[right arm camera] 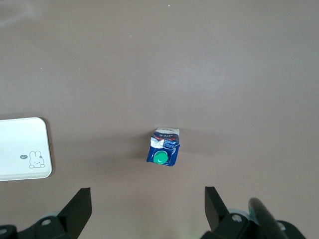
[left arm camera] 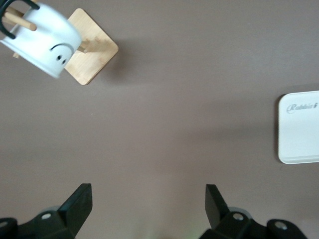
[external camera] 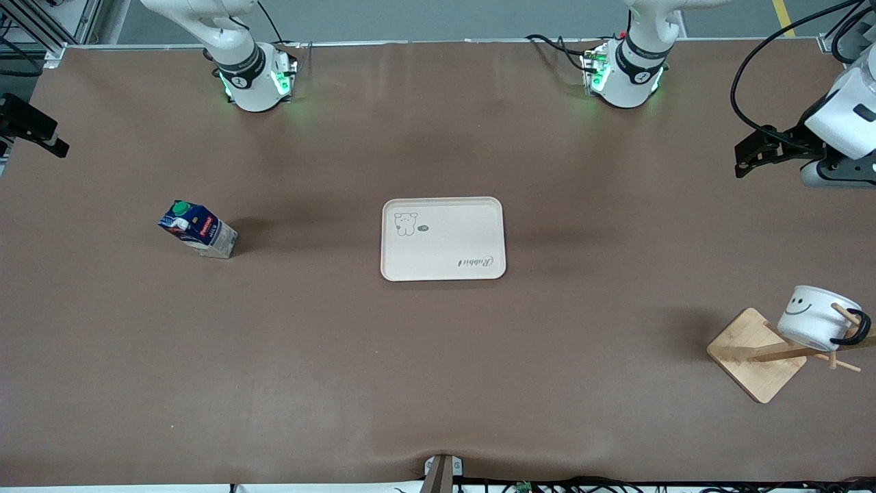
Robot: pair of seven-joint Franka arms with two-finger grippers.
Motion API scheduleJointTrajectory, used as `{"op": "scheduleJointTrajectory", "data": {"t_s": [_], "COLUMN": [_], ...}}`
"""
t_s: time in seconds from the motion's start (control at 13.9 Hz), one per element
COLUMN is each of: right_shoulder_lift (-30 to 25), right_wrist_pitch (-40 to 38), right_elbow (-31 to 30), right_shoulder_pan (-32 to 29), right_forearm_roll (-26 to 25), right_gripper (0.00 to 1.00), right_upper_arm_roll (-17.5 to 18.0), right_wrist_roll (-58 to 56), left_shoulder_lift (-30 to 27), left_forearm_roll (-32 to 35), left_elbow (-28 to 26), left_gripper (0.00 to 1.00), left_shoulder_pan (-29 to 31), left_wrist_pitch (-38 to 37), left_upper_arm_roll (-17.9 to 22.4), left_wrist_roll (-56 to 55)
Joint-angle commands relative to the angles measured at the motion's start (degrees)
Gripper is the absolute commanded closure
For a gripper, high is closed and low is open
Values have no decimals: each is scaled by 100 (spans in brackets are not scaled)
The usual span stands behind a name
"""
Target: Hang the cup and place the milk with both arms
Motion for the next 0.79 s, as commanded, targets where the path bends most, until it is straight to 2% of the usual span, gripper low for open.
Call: {"op": "scheduleJointTrajectory", "data": {"t_s": [0.0,0.72], "right_shoulder_lift": [-52,9], "right_wrist_pitch": [-22,-31], "right_elbow": [-29,-29], "right_shoulder_pan": [-188,-372], "right_forearm_roll": [14,41], "right_gripper": [0,0], "right_upper_arm_roll": [114,114], "right_wrist_roll": [-1,8], "left_shoulder_lift": [57,101], "left_forearm_roll": [-251,-189], "left_elbow": [171,181], "left_gripper": [0,0], "left_shoulder_pan": [8,43], "left_wrist_pitch": [19,1], "left_upper_arm_roll": [1,45], "left_wrist_roll": [-43,-87]}}
